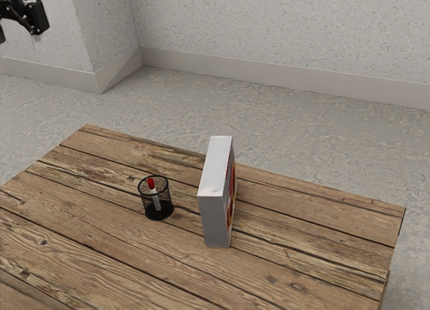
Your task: Take the marker out of the pen holder and place it to the left of the pen holder.
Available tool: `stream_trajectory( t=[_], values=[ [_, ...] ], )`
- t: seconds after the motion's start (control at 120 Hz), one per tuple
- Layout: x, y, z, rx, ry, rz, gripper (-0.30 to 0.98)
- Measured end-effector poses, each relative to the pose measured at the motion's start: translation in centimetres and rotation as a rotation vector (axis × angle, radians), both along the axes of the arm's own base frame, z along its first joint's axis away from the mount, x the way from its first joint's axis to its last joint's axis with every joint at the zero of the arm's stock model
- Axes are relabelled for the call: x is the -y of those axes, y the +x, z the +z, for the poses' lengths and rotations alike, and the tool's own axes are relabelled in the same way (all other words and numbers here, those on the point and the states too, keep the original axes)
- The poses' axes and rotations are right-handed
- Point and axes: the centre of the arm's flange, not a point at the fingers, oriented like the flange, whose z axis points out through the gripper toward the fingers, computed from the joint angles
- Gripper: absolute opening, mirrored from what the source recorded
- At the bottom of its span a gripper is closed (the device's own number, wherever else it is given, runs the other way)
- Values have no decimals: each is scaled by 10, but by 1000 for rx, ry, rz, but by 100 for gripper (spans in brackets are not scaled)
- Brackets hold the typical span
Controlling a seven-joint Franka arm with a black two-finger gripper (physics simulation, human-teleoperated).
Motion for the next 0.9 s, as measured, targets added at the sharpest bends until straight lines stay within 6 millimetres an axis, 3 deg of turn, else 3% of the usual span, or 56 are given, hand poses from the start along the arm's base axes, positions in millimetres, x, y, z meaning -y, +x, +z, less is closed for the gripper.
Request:
stream_trajectory(
  t=[0.142,0.233,0.3,0.375,0.425,0.492,0.658,0.9],
  values=[
    [7,7,-4,0,-3,-20,67],
    [20,27,-31,-50,-15,-47,67],
    [45,63,-88,-145,-32,-96,67],
    [79,87,-188,-249,-104,-170,67],
    [86,86,-230,-260,-147,-189,67],
    [93,81,-261,-235,-173,-194,67],
    [122,62,-315,-201,-206,-191,67],
    [123,37,-371,-184,-238,-119,66]
  ],
)
